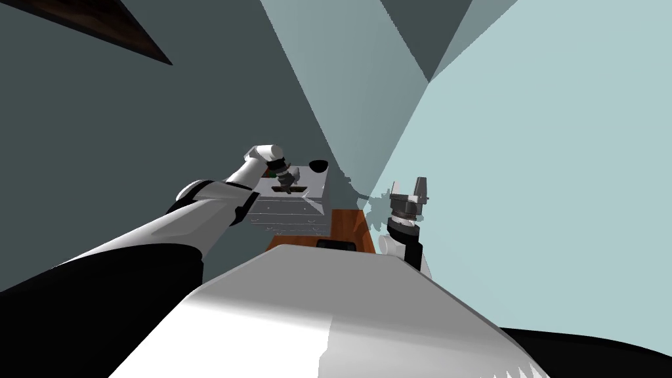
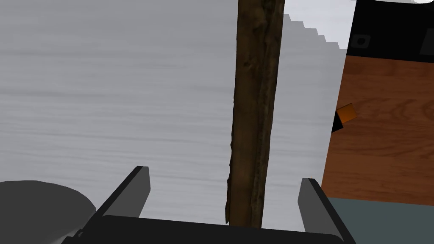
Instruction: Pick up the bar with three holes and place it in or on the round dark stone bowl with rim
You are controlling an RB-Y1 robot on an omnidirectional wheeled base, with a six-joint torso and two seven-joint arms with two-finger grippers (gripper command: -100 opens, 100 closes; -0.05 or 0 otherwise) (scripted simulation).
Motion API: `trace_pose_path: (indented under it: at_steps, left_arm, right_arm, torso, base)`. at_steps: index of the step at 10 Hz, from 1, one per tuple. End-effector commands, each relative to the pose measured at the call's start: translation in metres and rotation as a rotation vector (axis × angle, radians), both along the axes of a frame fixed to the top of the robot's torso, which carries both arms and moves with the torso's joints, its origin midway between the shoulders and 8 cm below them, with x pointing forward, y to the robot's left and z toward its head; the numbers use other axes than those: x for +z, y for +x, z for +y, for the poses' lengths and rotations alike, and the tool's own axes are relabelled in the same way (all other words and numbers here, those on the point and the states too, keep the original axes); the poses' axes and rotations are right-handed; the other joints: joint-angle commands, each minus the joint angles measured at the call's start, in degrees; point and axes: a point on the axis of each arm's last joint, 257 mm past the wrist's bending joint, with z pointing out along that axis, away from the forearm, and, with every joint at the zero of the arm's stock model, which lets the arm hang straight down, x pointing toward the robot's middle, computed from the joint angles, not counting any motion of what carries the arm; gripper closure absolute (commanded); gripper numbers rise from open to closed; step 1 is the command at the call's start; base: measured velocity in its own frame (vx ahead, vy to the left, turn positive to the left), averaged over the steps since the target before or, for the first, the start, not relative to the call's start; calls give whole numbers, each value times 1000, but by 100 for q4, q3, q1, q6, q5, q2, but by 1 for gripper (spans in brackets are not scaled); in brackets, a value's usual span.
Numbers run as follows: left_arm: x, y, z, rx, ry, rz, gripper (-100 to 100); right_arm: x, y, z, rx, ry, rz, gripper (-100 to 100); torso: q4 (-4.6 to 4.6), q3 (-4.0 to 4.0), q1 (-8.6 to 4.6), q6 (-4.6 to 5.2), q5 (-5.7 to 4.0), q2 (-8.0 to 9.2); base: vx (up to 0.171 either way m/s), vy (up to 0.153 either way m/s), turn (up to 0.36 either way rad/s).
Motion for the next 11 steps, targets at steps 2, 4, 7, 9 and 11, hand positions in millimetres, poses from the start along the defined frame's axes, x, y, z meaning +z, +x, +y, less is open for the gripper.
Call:
trace_pose_path:
  at_steps: [2,4,7,9,11]
  left_arm:
    - [-9,0,19,38,1,0,-100]
    - [-10,0,23,43,2,0,-100]
    - [-10,0,24,44,2,0,100]
    - [-10,0,24,43,2,-2,100]
    - [-6,1,12,24,1,-1,100]
  right_arm:
    - [0,0,0,0,0,0,0]
    - [0,0,0,0,0,0,0]
    - [0,0,0,0,0,0,0]
    - [0,0,0,0,0,0,0]
    - [0,0,0,0,0,0,0]
  torso:
    - [-2,-7,2,-3,0,-14]
    - [-8,-20,-4,-2,-1,-35]
    - [-10,-24,3,0,1,-40]
    - [-10,-22,4,-4,2,-38]
    - [-9,-21,4,-4,1,-36]
  base:
    - [-8,-11,-60]
    - [10,-14,-34]
    - [0,0,0]
    - [0,0,0]
    - [-6,7,23]
